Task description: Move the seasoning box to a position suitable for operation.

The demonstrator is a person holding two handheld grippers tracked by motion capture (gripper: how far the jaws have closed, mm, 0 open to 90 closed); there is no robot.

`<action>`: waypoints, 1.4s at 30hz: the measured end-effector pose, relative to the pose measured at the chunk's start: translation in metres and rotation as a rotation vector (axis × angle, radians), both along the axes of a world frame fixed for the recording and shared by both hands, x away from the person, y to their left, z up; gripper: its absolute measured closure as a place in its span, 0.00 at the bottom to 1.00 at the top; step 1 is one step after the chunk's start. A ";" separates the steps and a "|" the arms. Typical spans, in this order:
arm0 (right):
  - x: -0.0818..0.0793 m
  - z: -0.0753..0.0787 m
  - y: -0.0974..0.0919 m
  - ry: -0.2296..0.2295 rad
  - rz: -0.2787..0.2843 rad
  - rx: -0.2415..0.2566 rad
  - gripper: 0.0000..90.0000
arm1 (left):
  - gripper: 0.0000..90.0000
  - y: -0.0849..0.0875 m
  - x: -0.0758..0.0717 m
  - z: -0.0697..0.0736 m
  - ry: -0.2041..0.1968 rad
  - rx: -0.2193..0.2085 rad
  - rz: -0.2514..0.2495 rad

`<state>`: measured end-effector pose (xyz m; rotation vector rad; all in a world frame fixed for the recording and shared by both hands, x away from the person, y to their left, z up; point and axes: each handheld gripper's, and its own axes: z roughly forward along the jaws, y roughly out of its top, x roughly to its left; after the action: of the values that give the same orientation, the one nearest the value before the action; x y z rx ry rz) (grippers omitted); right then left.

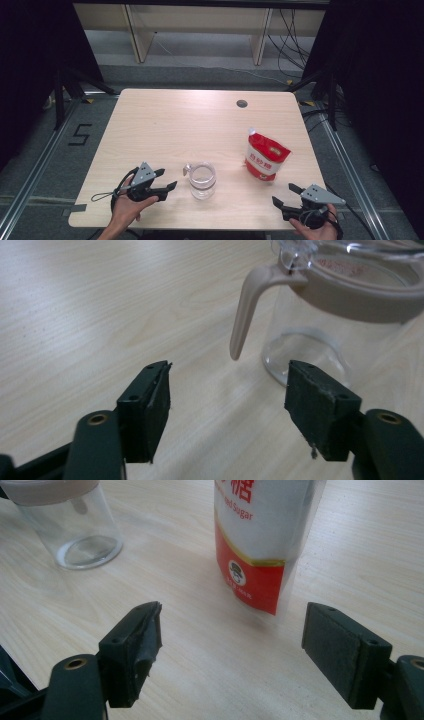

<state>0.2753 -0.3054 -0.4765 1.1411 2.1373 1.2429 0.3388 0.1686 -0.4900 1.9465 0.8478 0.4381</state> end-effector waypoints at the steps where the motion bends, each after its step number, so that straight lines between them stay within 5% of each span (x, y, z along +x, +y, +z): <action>1: 0.000 0.000 0.000 0.001 0.002 0.001 0.27 | 0.46 0.000 0.000 0.000 0.000 0.000 0.000; 4: 0.000 0.000 0.000 0.000 0.004 -0.003 0.28 | 0.53 -0.007 0.010 0.001 -0.039 0.041 -0.024; 13: 0.002 -0.002 0.000 0.004 0.018 -0.010 0.28 | 0.68 -0.025 0.022 -0.005 -0.062 0.068 -0.105; 21: 0.001 -0.003 0.001 0.013 0.026 0.003 0.29 | 0.77 -0.039 0.036 -0.007 -0.035 -0.006 -0.135; 22: 0.002 -0.003 0.000 -0.008 0.030 -0.012 0.29 | 0.79 -0.040 0.038 -0.007 -0.044 0.012 -0.153; 23: -0.001 -0.002 0.002 0.032 0.003 0.014 0.29 | 0.82 -0.040 0.038 -0.007 -0.056 0.028 -0.161; 30: -0.001 -0.003 0.002 0.039 0.016 0.010 0.29 | 0.88 -0.036 0.034 -0.006 -0.070 0.047 -0.176; 32: 0.002 -0.003 0.000 0.011 0.026 -0.006 0.29 | 0.88 -0.034 0.032 -0.005 -0.080 0.058 -0.197; 42: 0.000 -0.002 0.002 0.008 0.036 0.011 0.29 | 0.84 -0.026 0.011 -0.004 -0.033 0.048 -0.212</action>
<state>0.2756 -0.3033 -0.4784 1.1189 2.1679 1.2699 0.3498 0.1424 -0.4938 2.0416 0.6070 0.3664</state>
